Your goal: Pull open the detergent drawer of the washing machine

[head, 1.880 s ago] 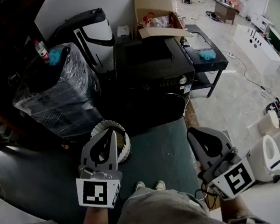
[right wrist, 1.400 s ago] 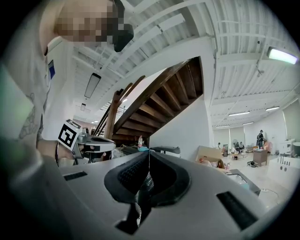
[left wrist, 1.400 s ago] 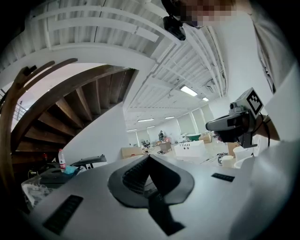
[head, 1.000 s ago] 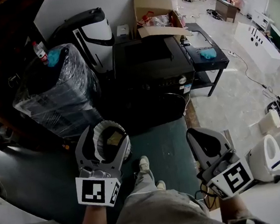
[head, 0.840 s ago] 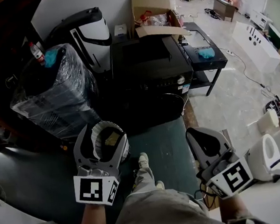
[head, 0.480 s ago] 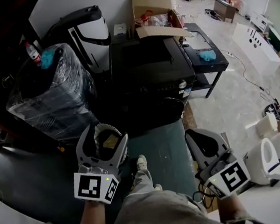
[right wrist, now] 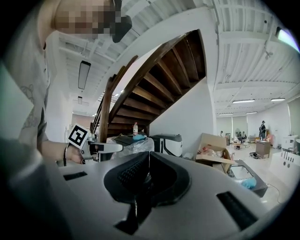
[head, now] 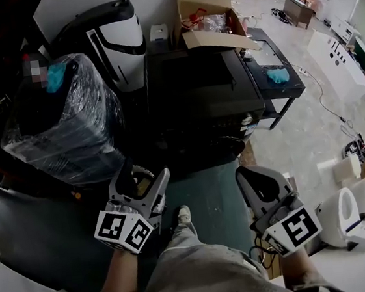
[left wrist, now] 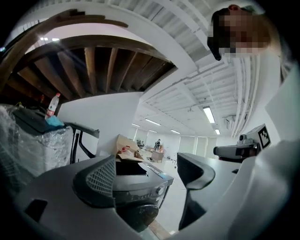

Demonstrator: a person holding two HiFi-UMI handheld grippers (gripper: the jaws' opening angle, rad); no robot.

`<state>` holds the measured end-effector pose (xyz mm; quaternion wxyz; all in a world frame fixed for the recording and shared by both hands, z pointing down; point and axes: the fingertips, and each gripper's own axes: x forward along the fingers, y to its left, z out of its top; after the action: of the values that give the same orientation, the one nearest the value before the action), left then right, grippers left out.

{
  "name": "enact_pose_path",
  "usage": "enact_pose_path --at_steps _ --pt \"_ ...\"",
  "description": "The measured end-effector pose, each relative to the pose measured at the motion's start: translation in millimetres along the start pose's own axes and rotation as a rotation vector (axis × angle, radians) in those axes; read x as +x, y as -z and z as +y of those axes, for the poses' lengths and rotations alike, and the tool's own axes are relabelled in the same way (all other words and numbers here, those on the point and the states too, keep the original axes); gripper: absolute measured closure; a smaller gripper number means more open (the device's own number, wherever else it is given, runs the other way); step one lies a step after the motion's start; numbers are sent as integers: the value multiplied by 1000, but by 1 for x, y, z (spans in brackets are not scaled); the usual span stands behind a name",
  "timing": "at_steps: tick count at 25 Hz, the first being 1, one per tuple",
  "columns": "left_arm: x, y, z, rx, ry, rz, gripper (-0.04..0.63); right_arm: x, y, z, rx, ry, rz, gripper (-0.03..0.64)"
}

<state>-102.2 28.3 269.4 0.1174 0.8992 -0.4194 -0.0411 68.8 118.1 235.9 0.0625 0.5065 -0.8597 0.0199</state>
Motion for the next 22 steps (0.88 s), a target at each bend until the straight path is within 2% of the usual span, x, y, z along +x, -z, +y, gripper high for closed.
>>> enact_pose_path --at_steps 8,22 --pt "63 43 65 -321 42 43 178 73 1 -30 15 4 46 586" --pt "152 156 160 -652 39 240 176 196 35 -66 72 25 132 586"
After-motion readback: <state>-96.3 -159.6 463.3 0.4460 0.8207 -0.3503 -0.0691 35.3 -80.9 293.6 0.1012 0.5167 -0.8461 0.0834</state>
